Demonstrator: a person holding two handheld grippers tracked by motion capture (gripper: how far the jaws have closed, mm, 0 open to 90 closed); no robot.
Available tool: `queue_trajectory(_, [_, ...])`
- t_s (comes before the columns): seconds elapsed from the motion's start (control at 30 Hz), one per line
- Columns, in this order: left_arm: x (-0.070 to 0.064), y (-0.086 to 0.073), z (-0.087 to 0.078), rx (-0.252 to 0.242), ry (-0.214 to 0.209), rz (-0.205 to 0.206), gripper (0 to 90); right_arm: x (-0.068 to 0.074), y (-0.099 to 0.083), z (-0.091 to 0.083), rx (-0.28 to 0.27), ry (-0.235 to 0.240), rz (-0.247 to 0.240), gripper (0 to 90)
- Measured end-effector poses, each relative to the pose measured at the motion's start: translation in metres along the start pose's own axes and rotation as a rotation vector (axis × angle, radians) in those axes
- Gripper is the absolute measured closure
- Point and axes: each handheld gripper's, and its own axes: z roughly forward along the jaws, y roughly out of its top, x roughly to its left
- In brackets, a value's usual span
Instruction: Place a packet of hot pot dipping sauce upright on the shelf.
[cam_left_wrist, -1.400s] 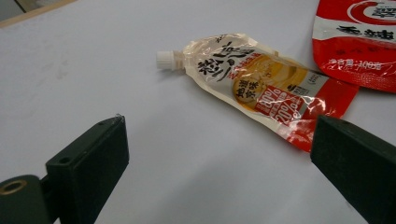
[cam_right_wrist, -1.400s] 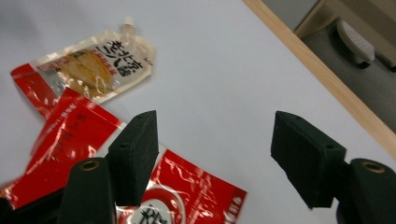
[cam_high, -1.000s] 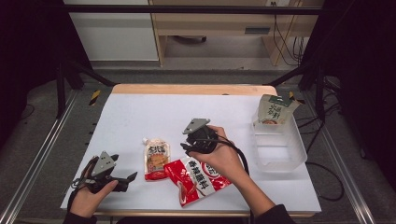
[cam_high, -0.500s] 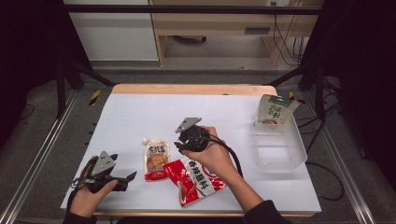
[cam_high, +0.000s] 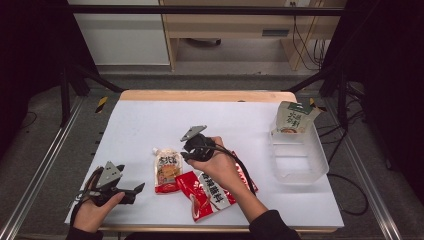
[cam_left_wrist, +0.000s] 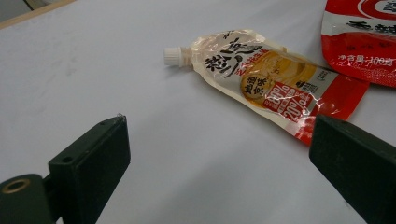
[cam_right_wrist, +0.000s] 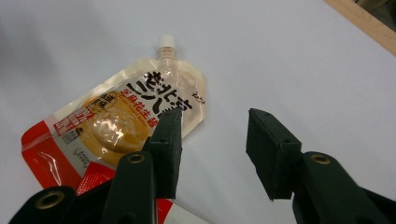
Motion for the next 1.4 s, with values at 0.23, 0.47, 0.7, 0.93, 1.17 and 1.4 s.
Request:
queue_trajectory(0.23, [0.002,0.000,-0.002,-0.005,0.006,-0.006,5.4,-0.005,-0.003,0.020,0.022,0.015,0.048,58.3])
queue_trajectory(0.47, [0.002,0.000,-0.002,-0.010,0.007,-0.006,5.4,-0.006,-0.005,0.032,0.028,0.020,0.078,58.9])
queue_trajectory(0.7, [0.002,0.000,-0.002,-0.008,0.005,-0.004,5.4,-0.005,-0.007,0.038,0.040,0.032,0.076,58.9])
queue_trajectory(0.93, [0.002,0.000,-0.001,-0.007,0.005,-0.003,5.5,-0.001,-0.006,0.043,0.041,0.041,0.083,58.5])
queue_trajectory(1.17, [0.001,0.000,0.000,-0.005,0.004,-0.001,5.5,0.002,-0.006,0.052,0.050,0.056,0.088,58.5])
queue_trajectory(1.4, [0.000,0.000,0.000,-0.004,0.002,0.000,5.5,0.001,-0.003,0.066,0.058,0.054,0.095,58.5])
